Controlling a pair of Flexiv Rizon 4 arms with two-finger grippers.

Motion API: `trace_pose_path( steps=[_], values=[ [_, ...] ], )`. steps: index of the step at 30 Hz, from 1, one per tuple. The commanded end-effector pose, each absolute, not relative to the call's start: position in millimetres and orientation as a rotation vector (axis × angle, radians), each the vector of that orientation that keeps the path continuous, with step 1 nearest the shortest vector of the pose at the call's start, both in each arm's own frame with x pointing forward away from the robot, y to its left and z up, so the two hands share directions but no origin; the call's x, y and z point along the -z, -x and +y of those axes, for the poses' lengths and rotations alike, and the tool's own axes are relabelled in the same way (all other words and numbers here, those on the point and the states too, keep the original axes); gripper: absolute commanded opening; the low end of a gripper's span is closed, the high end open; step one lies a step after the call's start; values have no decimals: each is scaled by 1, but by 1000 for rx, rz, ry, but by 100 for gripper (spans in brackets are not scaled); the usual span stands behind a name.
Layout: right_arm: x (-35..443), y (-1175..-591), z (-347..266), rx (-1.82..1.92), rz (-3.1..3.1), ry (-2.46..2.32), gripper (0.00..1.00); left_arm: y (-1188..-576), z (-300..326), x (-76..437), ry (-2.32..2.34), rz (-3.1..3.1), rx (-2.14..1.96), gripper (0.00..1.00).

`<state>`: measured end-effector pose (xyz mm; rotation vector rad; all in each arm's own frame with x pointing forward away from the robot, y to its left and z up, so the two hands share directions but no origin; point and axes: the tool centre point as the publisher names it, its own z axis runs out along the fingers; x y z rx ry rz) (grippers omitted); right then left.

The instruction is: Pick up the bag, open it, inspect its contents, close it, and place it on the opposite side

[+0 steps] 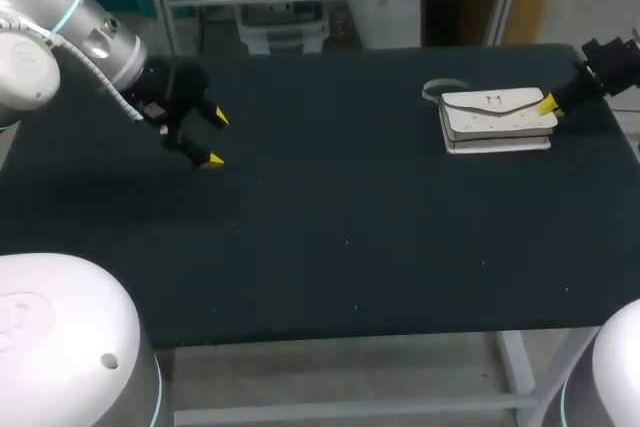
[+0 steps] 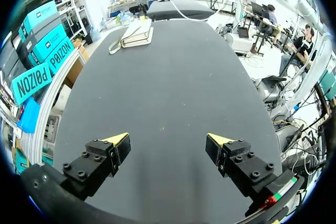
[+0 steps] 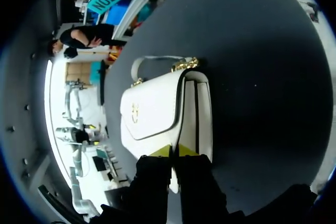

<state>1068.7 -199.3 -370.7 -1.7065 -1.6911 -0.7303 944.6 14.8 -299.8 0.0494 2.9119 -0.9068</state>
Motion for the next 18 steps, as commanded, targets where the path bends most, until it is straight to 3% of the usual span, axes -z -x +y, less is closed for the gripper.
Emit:
trace_pose_path(
  steps=[1, 18],
  values=[
    [369, -1047, -176, 784, -1667, 1724, 0, -945, 15, 301, -50, 2909, 910, 100],
    [370, -1040, -162, 777, -1678, 1709, 0, -945, 15, 301, -50, 2909, 910, 100]
  ],
)
